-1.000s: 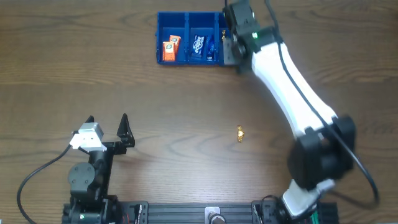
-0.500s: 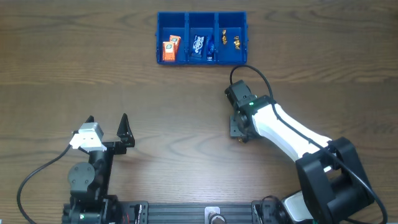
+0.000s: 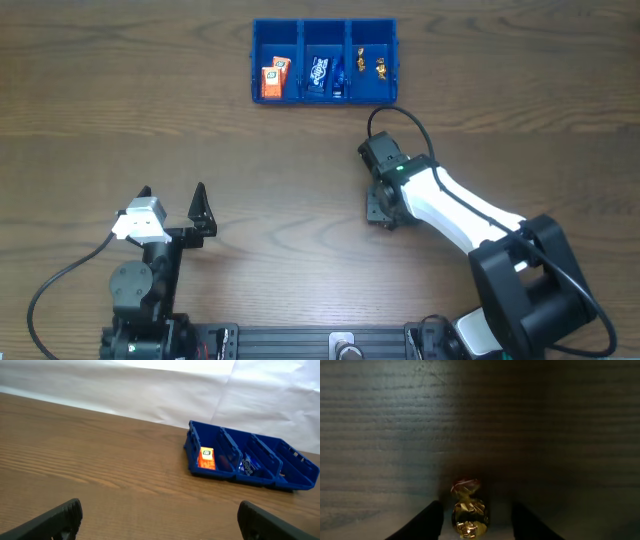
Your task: Sort Candies Into Trays
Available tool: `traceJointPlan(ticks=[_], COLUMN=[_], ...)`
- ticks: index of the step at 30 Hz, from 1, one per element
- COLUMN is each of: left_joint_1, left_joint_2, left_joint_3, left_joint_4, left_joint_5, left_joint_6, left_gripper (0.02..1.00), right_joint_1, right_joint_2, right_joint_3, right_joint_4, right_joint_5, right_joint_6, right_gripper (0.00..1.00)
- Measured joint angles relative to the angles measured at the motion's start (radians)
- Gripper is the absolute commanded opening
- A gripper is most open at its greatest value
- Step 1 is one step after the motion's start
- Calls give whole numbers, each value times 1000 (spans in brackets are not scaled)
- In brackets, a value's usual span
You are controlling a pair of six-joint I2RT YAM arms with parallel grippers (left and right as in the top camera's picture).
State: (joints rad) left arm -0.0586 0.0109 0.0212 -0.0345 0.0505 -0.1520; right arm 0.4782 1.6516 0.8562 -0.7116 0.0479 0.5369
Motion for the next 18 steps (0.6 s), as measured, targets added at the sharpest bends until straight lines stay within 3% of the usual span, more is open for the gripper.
traceJointPlan(ticks=[3, 7, 14, 18], left_joint_1=[0, 0, 0, 0], left_joint_2=[0, 0, 0, 0], left_joint_3=[0, 0, 0, 0], left_joint_4=[0, 0, 0, 0], left_joint_5=[0, 0, 0, 0], left_joint_6=[0, 0, 0, 0], left_gripper=[998, 998, 998, 998], right_joint_1=[0, 0, 8, 71], right_joint_2=[8, 14, 11, -57], right_joint_3=[0, 1, 3, 3], right_joint_4=[3, 15, 24, 27], right_joint_5=[-3, -18, -18, -15], right_joint_6=[5, 6, 11, 11], right_gripper=[332, 152, 123, 121])
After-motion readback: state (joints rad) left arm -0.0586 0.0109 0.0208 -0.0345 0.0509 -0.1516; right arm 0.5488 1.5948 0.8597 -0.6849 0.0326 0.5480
